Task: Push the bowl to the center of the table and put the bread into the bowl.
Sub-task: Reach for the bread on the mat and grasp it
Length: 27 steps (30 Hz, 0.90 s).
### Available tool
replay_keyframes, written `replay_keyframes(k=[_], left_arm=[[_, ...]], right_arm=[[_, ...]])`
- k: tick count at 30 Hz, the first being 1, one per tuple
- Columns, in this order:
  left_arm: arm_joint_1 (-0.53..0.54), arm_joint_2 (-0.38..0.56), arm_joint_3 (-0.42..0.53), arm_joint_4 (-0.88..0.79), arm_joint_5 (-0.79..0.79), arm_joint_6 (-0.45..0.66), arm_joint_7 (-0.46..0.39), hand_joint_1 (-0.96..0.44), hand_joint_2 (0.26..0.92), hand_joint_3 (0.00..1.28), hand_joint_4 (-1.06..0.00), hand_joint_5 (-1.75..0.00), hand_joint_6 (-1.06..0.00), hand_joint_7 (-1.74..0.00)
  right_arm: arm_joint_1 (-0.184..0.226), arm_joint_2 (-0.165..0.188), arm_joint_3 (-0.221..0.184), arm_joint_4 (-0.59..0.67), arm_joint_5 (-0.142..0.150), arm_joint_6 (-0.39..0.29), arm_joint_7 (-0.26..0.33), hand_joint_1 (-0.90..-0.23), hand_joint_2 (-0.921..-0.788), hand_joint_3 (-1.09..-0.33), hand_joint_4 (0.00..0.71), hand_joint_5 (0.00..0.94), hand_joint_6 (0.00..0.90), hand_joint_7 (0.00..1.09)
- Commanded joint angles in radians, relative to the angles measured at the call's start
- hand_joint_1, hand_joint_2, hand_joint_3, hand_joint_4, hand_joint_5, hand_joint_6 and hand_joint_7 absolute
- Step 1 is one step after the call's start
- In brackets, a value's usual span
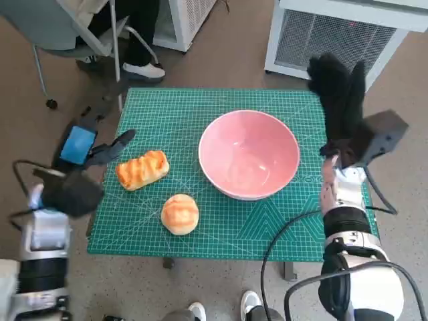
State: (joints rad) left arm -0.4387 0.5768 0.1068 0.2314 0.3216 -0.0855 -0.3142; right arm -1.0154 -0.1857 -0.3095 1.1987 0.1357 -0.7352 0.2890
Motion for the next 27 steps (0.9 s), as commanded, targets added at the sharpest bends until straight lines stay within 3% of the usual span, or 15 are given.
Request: replay_keyframes(k=[1, 7, 11, 18, 27], left_arm=[[-0.057, 0.073, -0.116, -0.045, 0.108, 0.249, -0.151, -0.56, 0.921, 0.25, -0.25, 0.0, -0.27, -0.06], [-0.1, 0.086, -0.205, -0.034, 0.18, 0.351, -0.214, -0.58, 0.921, 0.13, -0.2, 0.0, -0.25, -0.03], [-0.127, 0.08, -0.253, -0.025, 0.214, 0.405, -0.233, -0.58, 0.919, 0.06, -0.17, 0.0, -0.24, -0.01], [-0.169, 0.06, -0.31, 0.035, 0.234, 0.426, -0.218, -0.58, 0.903, 0.01, -0.15, 0.0, -0.24, 0.0], [-0.238, 0.019, -0.362, 0.174, 0.234, 0.409, -0.187, -0.56, 0.895, 0.0, -0.14, 0.0, -0.24, 0.0]], right_arm=[[0.034, 0.036, 0.011, -0.119, 0.089, -0.175, 0.195, -0.601, -0.921, -0.78, 0.257, 0.018, 0.316, 0.01], [0.07, 0.052, 0.043, -0.23, 0.171, -0.271, 0.344, -0.597, -0.921, -0.761, 0.275, 0.019, 0.33, 0.02], [0.093, 0.053, 0.077, -0.296, 0.198, -0.311, 0.405, -0.595, -0.921, -0.753, 0.279, 0.017, 0.345, 0.03], [0.136, 0.048, 0.118, -0.379, 0.192, -0.358, 0.419, -0.596, -0.921, -0.751, 0.283, 0.014, 0.353, 0.03], [0.157, 0.042, 0.139, -0.404, 0.177, -0.378, 0.392, -0.601, -0.921, -0.755, 0.278, 0.007, 0.337, 0.02]])
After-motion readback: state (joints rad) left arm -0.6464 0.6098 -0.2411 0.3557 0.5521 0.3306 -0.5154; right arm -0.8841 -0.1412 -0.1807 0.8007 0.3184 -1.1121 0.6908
